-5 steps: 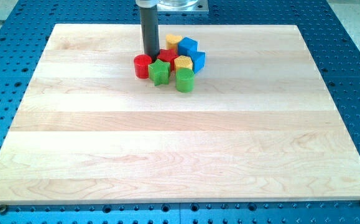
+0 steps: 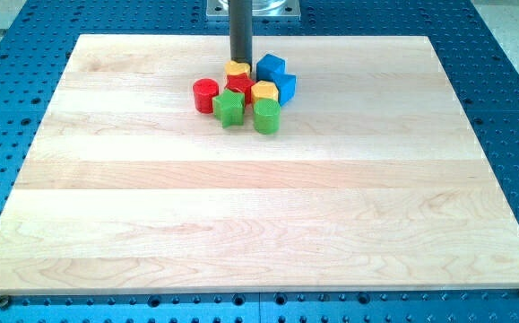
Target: Adjust the yellow heart and the blue blocks at the top of the red star
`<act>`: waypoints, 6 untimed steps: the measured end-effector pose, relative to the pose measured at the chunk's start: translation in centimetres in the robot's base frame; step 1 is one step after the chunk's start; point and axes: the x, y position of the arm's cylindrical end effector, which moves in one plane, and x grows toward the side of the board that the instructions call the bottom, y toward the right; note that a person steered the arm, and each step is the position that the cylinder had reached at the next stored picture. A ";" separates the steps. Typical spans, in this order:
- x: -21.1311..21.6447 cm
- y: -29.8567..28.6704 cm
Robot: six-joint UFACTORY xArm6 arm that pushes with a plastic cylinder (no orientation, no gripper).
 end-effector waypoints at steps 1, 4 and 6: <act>-3.3 2.6; 0.3 7.4; 1.5 13.7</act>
